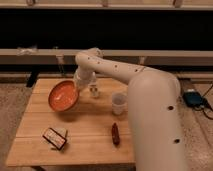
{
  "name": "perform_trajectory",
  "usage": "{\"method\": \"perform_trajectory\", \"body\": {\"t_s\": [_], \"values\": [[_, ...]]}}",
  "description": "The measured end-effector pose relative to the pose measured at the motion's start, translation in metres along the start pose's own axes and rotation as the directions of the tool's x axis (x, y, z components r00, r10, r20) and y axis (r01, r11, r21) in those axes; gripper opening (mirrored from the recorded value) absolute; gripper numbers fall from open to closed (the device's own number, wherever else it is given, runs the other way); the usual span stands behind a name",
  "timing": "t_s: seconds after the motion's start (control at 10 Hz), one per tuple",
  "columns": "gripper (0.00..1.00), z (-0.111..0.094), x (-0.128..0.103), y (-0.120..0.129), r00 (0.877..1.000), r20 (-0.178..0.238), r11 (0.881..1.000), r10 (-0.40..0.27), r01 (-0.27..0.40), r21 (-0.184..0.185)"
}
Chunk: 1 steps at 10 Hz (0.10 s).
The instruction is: Pick up the ceramic bowl
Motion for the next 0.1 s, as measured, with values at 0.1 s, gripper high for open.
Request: {"method": "perform_trajectory", "body": {"t_s": [0.1], "values": [[0.0, 0.0, 0.0, 0.0, 1.0, 0.0, 1.0, 0.0, 0.0, 0.0]]}}
